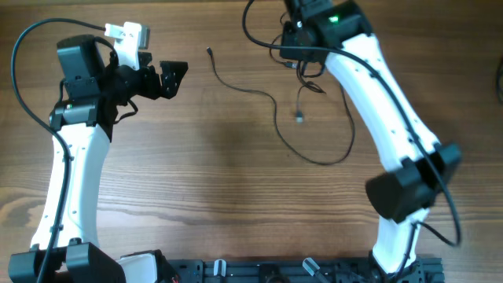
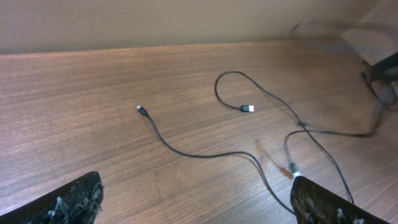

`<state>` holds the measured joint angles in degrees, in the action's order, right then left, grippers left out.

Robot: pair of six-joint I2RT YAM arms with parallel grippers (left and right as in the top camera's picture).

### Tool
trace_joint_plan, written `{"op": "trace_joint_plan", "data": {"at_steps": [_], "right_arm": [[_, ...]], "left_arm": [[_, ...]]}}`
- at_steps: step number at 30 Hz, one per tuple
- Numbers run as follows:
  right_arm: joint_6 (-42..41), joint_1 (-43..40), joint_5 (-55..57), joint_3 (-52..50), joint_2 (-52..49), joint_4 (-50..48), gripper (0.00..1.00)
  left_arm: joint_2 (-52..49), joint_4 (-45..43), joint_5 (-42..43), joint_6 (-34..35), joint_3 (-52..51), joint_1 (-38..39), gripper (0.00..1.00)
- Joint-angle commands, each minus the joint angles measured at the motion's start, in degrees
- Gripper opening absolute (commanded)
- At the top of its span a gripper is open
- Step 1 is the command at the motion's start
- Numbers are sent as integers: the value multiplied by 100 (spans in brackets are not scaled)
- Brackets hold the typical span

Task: Untangle cables
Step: 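Pull the grasped cable out to the right with the right gripper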

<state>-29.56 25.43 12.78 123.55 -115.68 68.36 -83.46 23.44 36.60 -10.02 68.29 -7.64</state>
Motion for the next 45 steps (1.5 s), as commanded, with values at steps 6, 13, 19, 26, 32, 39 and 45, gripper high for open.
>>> {"op": "trace_joint_plan", "data": {"at_steps": [6,13,19,26,32,39,45], "right_arm": [[105,-184,868,37,1698,719,5],[103,-1394,1019,37,2162,1307,5],[103,-2122,1088,37,2173,1318,5],[111,-3268,1340,35,2159,1224,5],[107,-4518,1268,35,2050,914,5],[111,-5381,1121,35,1478,839,5],[109,-5816,1119,35,673,627,5]], "left_arm": [[-35,96,435,-144,83,-35,98],[-35,151,560,-247,83,-35,99],[-35,146,990,-334,83,-26,100],[-35,140,986,-483,83,275,100],[-35,59,984,-481,83,564,100],[-35,68,984,-479,83,638,100],[-35,70,984,-479,83,643,100]]}}
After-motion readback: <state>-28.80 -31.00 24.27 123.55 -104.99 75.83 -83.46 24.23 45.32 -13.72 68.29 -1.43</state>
